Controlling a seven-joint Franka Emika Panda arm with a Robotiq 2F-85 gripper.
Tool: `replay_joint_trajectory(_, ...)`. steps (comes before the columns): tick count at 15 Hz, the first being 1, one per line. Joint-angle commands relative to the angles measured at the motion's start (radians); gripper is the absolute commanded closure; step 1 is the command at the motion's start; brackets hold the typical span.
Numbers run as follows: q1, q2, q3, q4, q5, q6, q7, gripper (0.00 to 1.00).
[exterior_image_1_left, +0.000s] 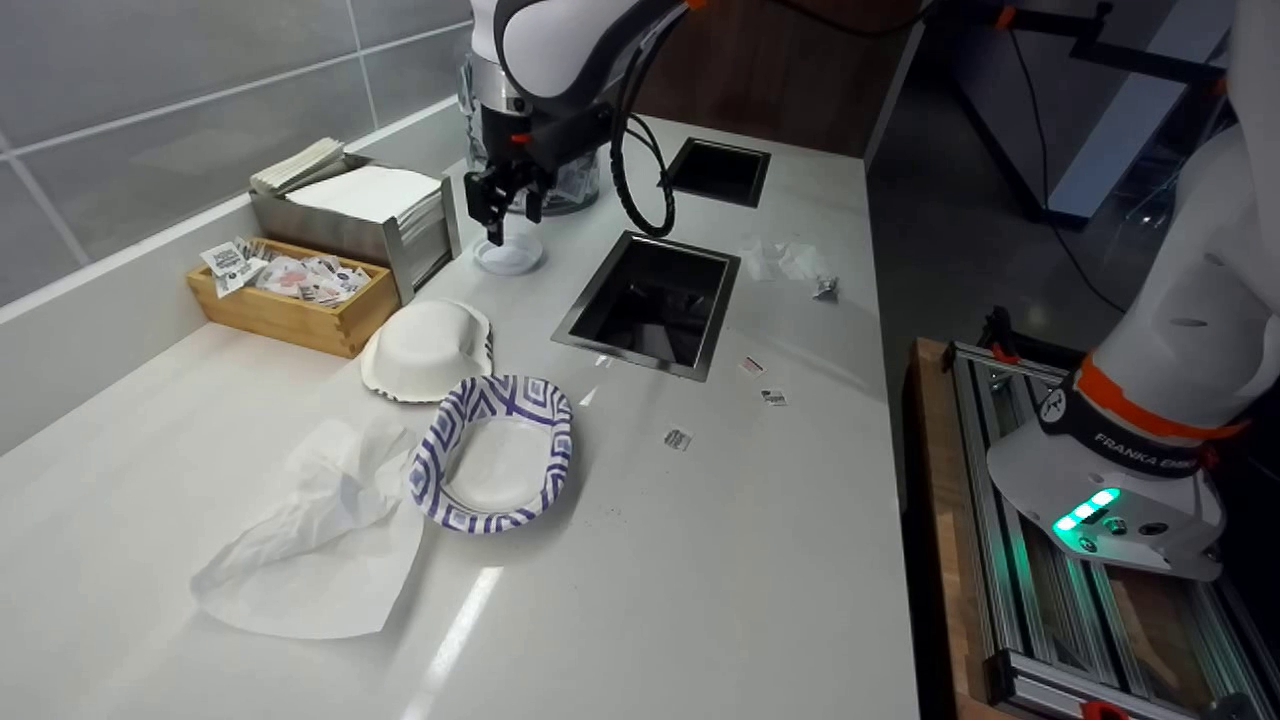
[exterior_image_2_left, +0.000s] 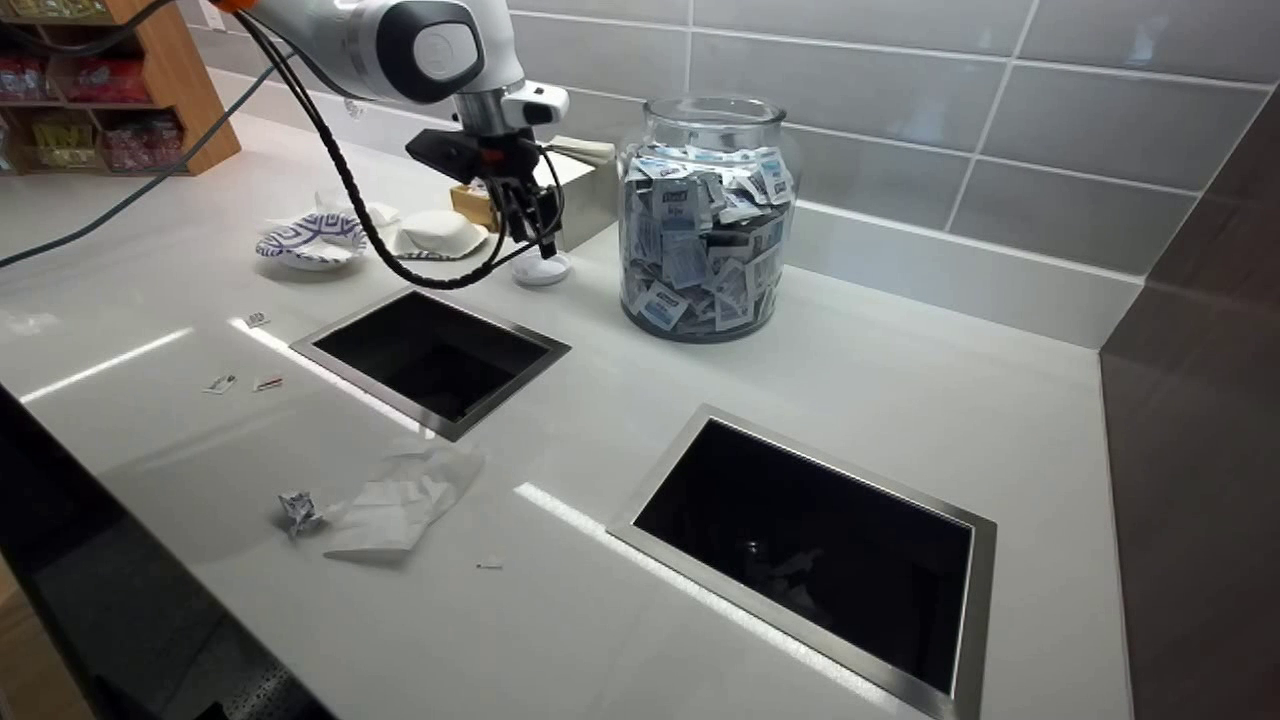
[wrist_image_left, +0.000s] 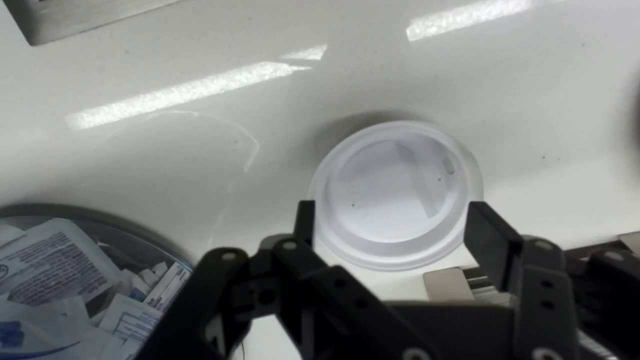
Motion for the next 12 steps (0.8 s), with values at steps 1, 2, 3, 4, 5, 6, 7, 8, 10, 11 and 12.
replay_joint_trajectory(1, -0.032, -0.036, 0.002, -0.060, 0.006, 0.029, -0.046, 0.00)
replay_joint_trajectory(2, -0.043, -0.031, 0.002, -0.063, 0.010, 0.035, -0.057, 0.00)
replay_joint_trajectory(3, -0.053, -0.027, 0.004, -0.067, 0.015, 0.038, -0.068, 0.00)
replay_joint_trajectory(4, -0.065, -0.021, 0.008, -0.068, 0.024, 0.039, -0.079, 0.00)
replay_joint_trajectory(5, -0.074, -0.015, 0.012, -0.068, 0.031, 0.050, -0.088, 0.00)
replay_joint_trajectory(6, -0.084, -0.010, 0.017, -0.068, 0.044, 0.055, -0.099, 0.00)
replay_joint_trajectory(7, -0.092, -0.004, 0.023, -0.067, 0.054, 0.064, -0.111, 0.00)
replay_joint_trajectory(8, -0.100, 0.003, 0.030, -0.065, 0.067, 0.071, -0.122, 0.00)
replay_joint_trajectory(10, -0.115, 0.022, 0.047, -0.052, 0.100, 0.080, -0.151, 0.00)
replay_joint_trajectory(11, -0.119, 0.030, 0.054, -0.048, 0.113, 0.086, -0.162, 0.06)
replay_joint_trajectory(12, -0.124, 0.038, 0.061, -0.041, 0.127, 0.090, -0.173, 0.27)
